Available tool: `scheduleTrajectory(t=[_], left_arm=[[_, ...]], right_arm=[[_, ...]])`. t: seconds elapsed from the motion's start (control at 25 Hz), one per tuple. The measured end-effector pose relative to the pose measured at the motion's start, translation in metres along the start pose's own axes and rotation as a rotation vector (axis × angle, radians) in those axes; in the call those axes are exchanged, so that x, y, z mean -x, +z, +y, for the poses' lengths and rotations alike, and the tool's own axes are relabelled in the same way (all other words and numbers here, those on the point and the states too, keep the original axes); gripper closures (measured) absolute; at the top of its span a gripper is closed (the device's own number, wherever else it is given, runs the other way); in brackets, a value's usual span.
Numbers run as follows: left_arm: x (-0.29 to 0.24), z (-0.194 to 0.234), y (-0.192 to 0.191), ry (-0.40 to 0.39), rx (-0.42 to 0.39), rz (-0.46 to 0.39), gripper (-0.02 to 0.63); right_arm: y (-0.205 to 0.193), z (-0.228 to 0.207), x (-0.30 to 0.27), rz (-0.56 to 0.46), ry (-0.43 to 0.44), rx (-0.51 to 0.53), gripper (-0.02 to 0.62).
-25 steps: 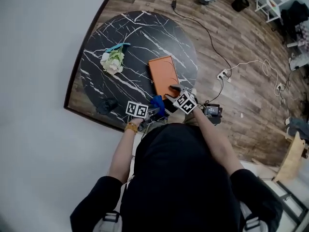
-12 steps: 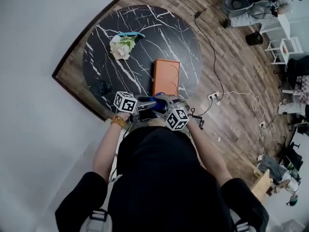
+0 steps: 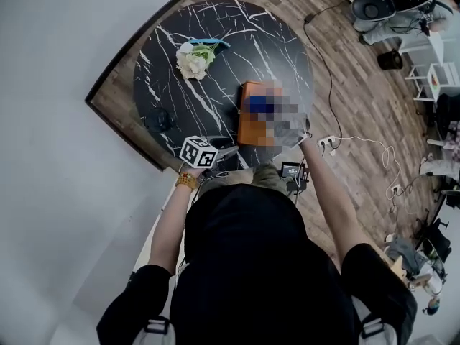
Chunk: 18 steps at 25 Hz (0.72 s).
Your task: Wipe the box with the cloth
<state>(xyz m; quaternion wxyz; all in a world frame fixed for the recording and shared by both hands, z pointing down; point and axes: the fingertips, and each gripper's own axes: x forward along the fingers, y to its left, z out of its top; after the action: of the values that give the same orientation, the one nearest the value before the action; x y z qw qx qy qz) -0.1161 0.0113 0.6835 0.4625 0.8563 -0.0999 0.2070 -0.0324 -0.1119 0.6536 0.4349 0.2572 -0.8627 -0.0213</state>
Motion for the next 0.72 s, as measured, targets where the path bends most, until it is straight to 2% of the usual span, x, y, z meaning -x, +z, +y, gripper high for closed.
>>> scheduleTrajectory(t=[0.12, 0.28, 0.4, 0.52, 0.72], left_arm=[[-0.019, 0.002, -0.022, 0.072, -0.066, 0.094, 0.44], [-0.037, 0.006, -0.028, 0.176, -0.145, 0.14, 0.417], [-0.045, 0.013, -0.025, 0.244, -0.164, 0.14, 0.411], [-0.05, 0.019, -0.02, 0.301, -0.166, 0.13, 0.41], [-0.061, 0.027, -0.024, 0.364, -0.189, 0.176, 0.403]], right_arm=[[-0.006, -0.034, -0.034, 0.07, -0.029, -0.005, 0.457], [-0.015, -0.05, -0.071, 0.144, -0.012, 0.004, 0.463], [-0.014, -0.048, -0.078, 0.146, 0.017, 0.019, 0.472], [-0.019, -0.041, -0.075, 0.139, 0.04, -0.018, 0.48], [-0.021, -0.023, -0.069, 0.137, 0.071, -0.102, 0.483]])
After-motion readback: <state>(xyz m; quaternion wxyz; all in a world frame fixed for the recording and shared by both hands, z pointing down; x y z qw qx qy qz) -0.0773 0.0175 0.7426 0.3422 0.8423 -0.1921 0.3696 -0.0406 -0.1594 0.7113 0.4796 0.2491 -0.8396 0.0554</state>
